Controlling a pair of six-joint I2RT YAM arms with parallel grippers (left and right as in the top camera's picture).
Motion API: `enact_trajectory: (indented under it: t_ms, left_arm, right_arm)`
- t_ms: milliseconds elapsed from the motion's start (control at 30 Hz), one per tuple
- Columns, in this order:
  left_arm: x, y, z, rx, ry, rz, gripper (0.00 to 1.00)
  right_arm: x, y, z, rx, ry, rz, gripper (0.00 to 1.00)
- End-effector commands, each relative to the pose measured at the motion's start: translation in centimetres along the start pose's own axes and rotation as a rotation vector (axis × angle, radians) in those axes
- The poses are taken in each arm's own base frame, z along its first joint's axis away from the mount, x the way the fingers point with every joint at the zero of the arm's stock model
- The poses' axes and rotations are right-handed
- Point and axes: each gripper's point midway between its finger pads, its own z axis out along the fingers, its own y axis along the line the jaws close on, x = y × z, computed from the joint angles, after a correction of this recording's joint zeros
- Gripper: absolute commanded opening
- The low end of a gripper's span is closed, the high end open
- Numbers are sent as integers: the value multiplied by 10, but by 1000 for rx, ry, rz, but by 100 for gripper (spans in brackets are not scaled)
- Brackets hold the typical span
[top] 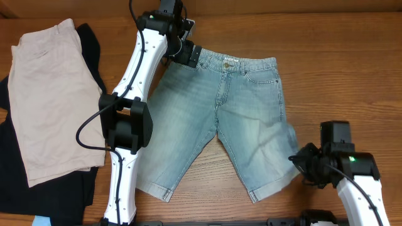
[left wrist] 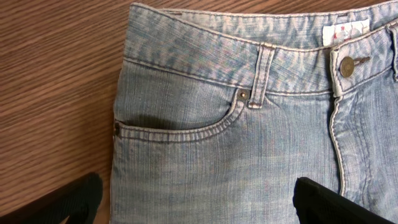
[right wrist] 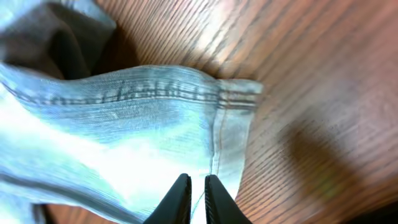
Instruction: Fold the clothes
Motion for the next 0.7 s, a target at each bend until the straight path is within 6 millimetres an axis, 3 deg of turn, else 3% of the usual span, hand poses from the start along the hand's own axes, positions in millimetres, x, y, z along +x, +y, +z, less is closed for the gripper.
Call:
enact_trajectory:
  t_ms: [0,133,267,400,500,667]
  left_arm:
    - [-8,-2,-7,-4,-31,28,100]
    - [-10,-2,-7,-4,-39,29,100]
    - [-15,-4,-7,4,-60,34,100]
    - [-30,-14,-7,28,-118,79,100]
    - [-38,-34,-4,90,-159,179,100]
    - [-33,-85,10,190,-162,427,100]
  right_arm:
    - [-16,-7,-16,15,-116,186,11]
    - [-21,-28,-24,86,-194,356,9]
    - [-29,-15,-27,38,-211,271,12]
    - [-33,31,-30,-154,-190,-68,33]
    - [-34,58,-36,-274,-196,-176,55]
    - [-39,66,-40,-310,-219,-207,75]
